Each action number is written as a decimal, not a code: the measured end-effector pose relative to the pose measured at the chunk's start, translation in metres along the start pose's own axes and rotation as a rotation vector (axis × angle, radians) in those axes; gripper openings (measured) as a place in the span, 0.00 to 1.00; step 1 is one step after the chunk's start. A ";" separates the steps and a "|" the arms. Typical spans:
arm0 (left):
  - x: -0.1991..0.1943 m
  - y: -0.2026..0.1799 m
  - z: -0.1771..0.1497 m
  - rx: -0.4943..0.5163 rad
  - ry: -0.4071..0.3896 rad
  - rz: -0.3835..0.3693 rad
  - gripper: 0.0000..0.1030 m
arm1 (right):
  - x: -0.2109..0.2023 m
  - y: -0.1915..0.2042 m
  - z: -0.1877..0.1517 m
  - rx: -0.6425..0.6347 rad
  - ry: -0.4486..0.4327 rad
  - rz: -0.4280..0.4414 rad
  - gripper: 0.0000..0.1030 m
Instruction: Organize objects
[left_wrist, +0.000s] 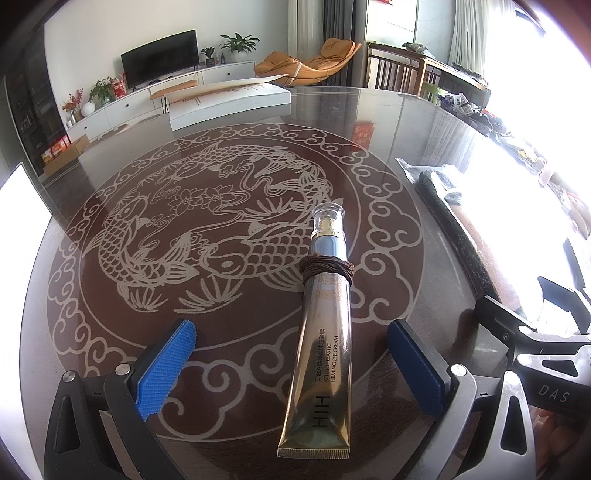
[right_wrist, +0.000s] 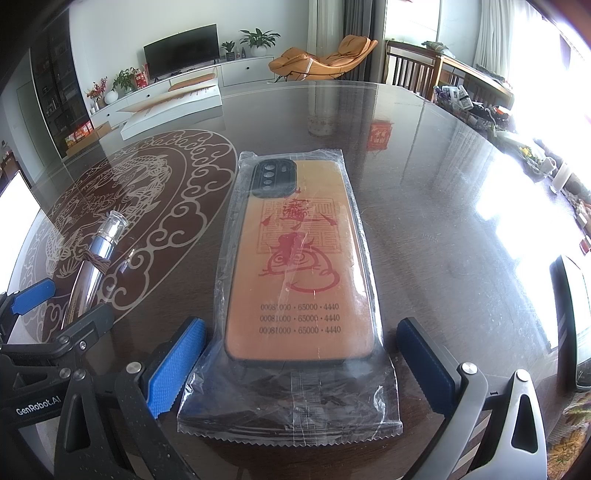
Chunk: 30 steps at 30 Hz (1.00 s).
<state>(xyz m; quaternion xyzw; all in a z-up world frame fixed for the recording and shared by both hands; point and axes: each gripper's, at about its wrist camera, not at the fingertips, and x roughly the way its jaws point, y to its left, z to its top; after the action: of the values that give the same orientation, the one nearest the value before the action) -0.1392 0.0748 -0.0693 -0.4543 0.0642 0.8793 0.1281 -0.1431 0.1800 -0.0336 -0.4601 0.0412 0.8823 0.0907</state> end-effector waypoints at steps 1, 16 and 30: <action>0.000 0.000 0.000 0.000 0.000 0.000 1.00 | 0.000 0.000 0.000 0.000 0.000 0.000 1.00; 0.000 0.000 0.000 0.000 0.000 0.000 1.00 | -0.001 0.003 0.000 -0.005 -0.002 0.002 1.00; 0.008 -0.001 0.017 0.026 0.168 -0.012 1.00 | 0.004 -0.034 0.058 0.046 0.159 0.152 1.00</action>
<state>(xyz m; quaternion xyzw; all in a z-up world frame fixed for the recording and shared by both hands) -0.1566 0.0810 -0.0666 -0.5251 0.0832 0.8364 0.1334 -0.1850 0.2223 -0.0031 -0.5218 0.1033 0.8462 0.0304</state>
